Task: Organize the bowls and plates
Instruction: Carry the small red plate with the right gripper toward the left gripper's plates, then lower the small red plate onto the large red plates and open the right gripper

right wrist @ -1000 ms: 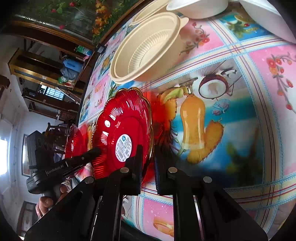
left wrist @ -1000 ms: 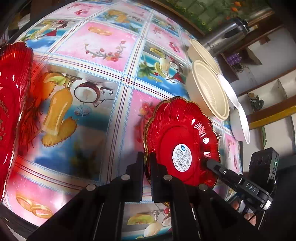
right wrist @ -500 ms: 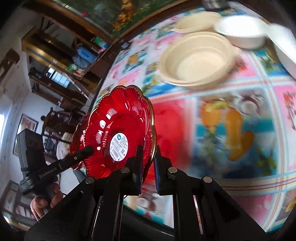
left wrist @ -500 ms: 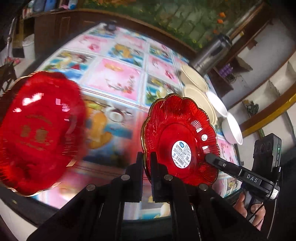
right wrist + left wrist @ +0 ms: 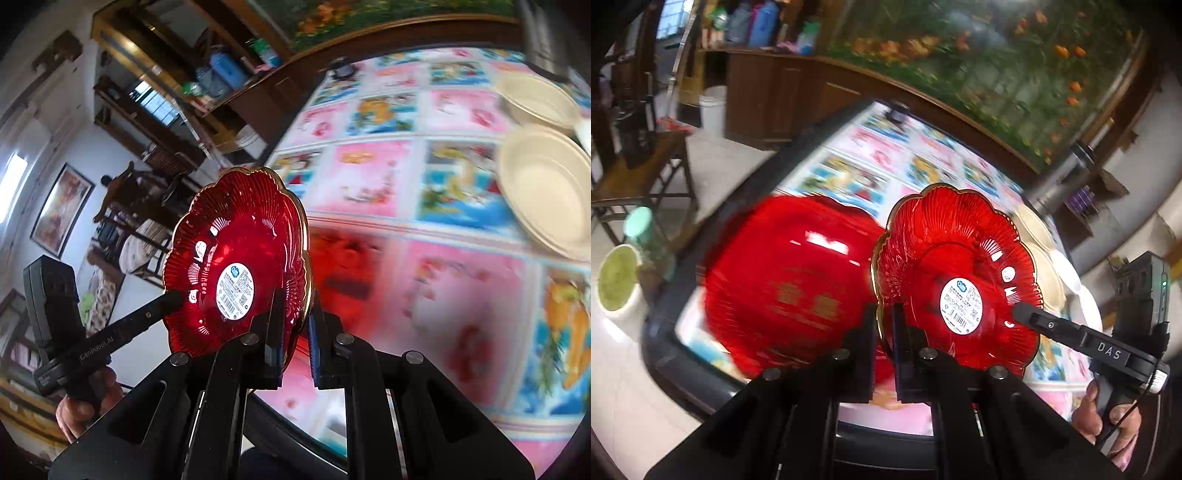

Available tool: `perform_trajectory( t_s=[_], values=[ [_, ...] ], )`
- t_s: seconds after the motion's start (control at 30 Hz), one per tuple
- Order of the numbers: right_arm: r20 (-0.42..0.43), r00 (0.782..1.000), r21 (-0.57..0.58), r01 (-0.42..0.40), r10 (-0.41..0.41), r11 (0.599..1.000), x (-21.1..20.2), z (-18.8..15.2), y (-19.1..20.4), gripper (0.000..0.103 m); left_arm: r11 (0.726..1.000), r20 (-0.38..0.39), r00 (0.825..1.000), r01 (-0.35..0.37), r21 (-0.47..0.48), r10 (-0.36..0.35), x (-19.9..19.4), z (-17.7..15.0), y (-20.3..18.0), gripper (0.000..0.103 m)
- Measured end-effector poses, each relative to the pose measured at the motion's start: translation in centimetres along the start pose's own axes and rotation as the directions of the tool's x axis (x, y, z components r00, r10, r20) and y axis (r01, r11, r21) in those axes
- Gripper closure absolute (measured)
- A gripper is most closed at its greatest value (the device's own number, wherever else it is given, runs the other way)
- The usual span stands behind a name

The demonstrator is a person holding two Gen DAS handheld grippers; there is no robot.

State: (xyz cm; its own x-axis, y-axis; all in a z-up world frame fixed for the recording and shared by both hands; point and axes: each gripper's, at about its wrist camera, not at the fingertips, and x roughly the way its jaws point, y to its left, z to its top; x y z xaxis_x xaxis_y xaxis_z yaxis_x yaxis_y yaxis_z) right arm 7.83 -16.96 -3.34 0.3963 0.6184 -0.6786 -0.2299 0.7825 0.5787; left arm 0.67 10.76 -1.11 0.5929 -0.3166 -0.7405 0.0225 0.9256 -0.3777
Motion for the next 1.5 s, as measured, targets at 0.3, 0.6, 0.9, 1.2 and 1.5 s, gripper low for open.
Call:
perform_trajectory(
  t_s=[0.3,0.6,0.9,1.2,1.5],
  values=[
    [-0.046,0.998,-0.101,0.029,-0.034,0.994,5.8,1.1,5.3,0.092,0.991,0.045,0.992,-0.111,-0.070,0.114,-0.9,0.7,4.5,0.097],
    [-0.012,0.991,-0.195,0.129,-0.134,0.972,9.0,0.2,7.6,0.091,0.980,0.017,0.983,-0.183,-0.084,0.185,0.5,0.0,6.7,0.095],
    [-0.016,0.983,-0.220,0.176,-0.184,0.959,11.5,-0.6,7.4,0.089,0.972,-0.027,0.977,-0.213,-0.095,0.212,1.8,-0.3,7.9,0.095],
    [-0.028,0.978,-0.229,0.194,-0.206,0.954,12.8,-0.8,7.4,0.088,0.963,-0.038,0.967,-0.254,-0.087,0.251,2.4,-0.1,8.2,0.095],
    [-0.025,0.972,-0.244,0.219,-0.232,0.945,13.2,-0.9,7.7,0.088,0.956,-0.039,0.960,-0.279,-0.085,0.277,2.8,0.2,8.4,0.095]
  ],
)
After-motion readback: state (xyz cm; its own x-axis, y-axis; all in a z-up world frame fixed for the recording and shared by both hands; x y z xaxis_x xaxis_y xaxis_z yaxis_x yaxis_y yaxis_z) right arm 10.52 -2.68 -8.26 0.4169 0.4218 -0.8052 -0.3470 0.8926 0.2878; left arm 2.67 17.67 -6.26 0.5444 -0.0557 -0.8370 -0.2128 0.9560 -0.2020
